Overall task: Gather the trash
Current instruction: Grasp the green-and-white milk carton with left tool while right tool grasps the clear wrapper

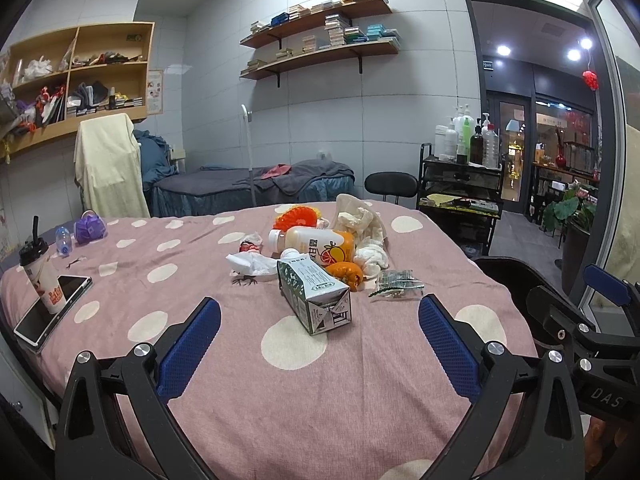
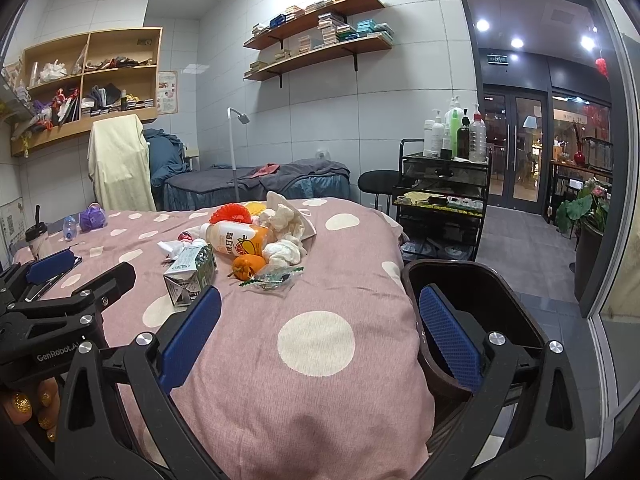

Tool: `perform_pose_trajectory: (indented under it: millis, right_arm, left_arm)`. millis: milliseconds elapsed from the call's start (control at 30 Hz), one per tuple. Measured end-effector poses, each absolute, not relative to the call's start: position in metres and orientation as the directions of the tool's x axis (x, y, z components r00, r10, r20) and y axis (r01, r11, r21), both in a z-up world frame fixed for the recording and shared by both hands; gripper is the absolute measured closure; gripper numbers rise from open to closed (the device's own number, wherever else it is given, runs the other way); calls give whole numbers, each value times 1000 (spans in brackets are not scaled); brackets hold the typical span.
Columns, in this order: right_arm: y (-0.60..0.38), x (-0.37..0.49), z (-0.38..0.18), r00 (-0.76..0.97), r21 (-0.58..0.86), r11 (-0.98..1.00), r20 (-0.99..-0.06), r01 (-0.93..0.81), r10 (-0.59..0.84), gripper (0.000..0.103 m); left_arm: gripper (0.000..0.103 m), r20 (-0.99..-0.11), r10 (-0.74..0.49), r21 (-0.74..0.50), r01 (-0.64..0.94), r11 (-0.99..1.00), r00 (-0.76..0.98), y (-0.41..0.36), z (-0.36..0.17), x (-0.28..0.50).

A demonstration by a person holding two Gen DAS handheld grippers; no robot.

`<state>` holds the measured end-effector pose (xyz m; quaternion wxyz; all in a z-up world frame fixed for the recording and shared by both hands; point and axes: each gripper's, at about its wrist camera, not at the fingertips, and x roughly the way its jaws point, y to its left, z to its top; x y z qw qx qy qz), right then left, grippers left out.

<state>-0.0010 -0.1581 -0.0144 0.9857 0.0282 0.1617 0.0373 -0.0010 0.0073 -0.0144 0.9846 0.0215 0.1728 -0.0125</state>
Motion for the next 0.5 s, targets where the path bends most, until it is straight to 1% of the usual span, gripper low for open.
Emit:
perform_pose_trajectory:
  millis: [167,300,433,500]
  right_arm:
    - [-157,4,-16,936,73,994,-338,-77,97,5]
    - [-154,16,-20,920,67,993,-374,-98,116,5]
    - [-152,44,-25,881,48,991,-455,-124,132,5]
    - [-152,64,-27,849,44,988,-508,-146,148,5]
  left_arm:
    - [6,-368,-25,29,38,999,930,9,-17,4]
    - [6,-437,-37,27,54,998,899,11,-24,19]
    - [6,-508,-47,13,62,998,860,17,-31,42]
    - [6,-523,-62,-2,71,997,850,18,-30,53]
